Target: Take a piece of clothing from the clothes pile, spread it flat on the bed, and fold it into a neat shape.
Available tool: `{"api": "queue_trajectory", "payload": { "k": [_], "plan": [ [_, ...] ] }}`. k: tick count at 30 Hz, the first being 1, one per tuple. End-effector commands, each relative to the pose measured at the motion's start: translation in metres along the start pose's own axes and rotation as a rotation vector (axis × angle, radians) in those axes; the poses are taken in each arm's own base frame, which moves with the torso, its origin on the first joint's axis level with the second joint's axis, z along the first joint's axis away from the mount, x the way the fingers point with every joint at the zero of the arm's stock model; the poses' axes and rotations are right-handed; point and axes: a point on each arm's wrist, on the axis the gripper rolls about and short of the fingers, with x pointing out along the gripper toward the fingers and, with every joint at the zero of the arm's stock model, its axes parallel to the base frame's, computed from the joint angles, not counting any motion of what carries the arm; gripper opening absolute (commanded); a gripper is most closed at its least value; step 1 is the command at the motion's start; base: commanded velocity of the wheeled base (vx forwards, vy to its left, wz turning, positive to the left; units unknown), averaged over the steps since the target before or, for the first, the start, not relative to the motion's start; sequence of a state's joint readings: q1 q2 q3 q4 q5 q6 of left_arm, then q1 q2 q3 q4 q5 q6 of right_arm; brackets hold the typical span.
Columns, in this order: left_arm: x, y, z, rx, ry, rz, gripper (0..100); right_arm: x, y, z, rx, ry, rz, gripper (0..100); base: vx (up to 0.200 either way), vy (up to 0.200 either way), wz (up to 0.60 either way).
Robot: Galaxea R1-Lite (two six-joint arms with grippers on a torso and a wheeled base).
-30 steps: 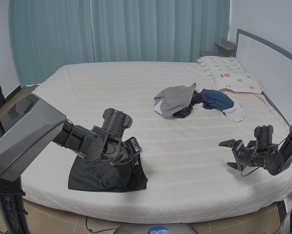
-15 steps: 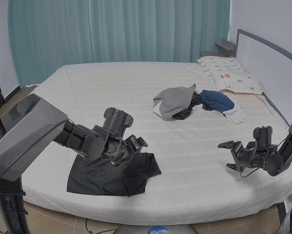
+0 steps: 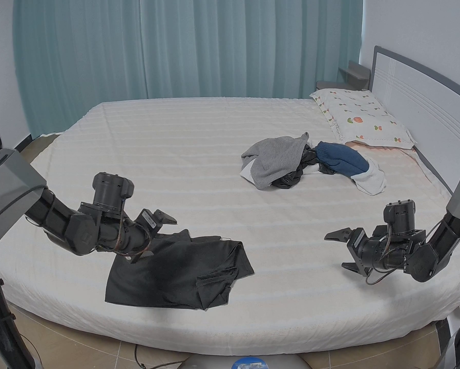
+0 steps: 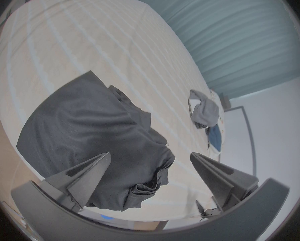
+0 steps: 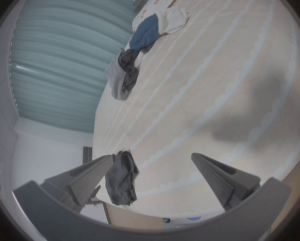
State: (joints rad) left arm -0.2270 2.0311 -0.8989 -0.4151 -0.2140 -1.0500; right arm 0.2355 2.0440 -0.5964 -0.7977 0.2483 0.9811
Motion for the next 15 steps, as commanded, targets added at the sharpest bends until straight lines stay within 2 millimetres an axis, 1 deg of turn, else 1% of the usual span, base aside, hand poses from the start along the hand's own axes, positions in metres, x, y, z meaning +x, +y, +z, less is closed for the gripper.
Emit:
{"api": "queue_trajectory", "payload": {
  "k": [1,2,4,5,7,8,9,11,12,14,15],
  "plan": [
    [-0.003,0.036,0.015,-0.079,-0.024,0.015,100,0.022,0.034,-0.02,-0.102,0.01,-0.035,100,0.0,0.2,0.0],
    [-0.003,0.036,0.016,-0.079,-0.026,0.013,100,0.023,0.036,-0.022,-0.107,0.01,-0.038,100,0.0,0.2,0.0],
    [-0.003,0.042,0.02,-0.093,-0.026,0.019,100,0.033,0.049,-0.037,-0.154,0.026,-0.053,100,0.0,0.2,0.0],
    [-0.002,0.044,0.021,-0.099,-0.019,0.02,100,0.039,0.051,-0.044,-0.187,0.04,-0.057,100,0.0,0.2,0.0],
    [0.0,0.05,0.024,-0.112,-0.014,0.027,100,0.047,0.053,-0.053,-0.25,0.063,-0.078,100,0.0,0.2,0.0],
    [0.0,0.052,0.026,-0.118,-0.015,0.029,100,0.051,0.053,-0.056,-0.276,0.065,-0.095,100,0.0,0.2,0.0],
    [0.0,0.052,0.026,-0.118,-0.015,0.029,100,0.051,0.053,-0.056,-0.276,0.065,-0.095,100,0.0,0.2,0.0],
    [0.007,0.063,0.028,-0.127,-0.001,0.049,100,0.066,0.053,-0.065,-0.345,0.06,-0.154,100,0.0,0.2,0.0],
    [0.007,0.063,0.028,-0.127,-0.001,0.049,100,0.066,0.053,-0.065,-0.345,0.06,-0.154,100,0.0,0.2,0.0],
    [0.01,0.065,0.028,-0.107,0.001,0.051,100,0.075,0.051,-0.072,-0.421,0.051,-0.188,100,0.0,0.2,0.0],
    [0.01,0.065,0.028,-0.107,0.001,0.05,100,0.075,0.052,-0.072,-0.434,0.048,-0.189,100,0.0,0.2,0.0]
  ]
}}
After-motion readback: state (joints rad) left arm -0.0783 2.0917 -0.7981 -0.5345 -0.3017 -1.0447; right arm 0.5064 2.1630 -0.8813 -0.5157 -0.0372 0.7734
